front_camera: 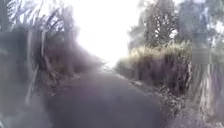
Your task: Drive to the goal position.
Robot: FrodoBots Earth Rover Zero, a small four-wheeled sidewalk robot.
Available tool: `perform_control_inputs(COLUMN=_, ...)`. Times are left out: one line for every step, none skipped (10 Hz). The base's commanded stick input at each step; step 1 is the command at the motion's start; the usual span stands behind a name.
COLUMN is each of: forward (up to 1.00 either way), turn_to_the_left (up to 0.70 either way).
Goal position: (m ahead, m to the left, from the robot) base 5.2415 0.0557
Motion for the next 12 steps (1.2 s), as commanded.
perform_control_inputs(forward=1.00, turn_to_the_left=0.00)
perform_control_inputs(forward=1.00, turn_to_the_left=0.00)
perform_control_inputs(forward=1.00, turn_to_the_left=0.00)
perform_control_inputs(forward=1.00, turn_to_the_left=0.00)
perform_control_inputs(forward=1.00, turn_to_the_left=0.00)
perform_control_inputs(forward=1.00, turn_to_the_left=0.00)
perform_control_inputs(forward=1.00, turn_to_the_left=0.00)
perform_control_inputs(forward=1.00, turn_to_the_left=0.00)
perform_control_inputs(forward=1.00, turn_to_the_left=0.00)
perform_control_inputs(forward=1.00, turn_to_the_left=0.00)
perform_control_inputs(forward=1.00, turn_to_the_left=0.00)
perform_control_inputs(forward=1.00, turn_to_the_left=0.00)
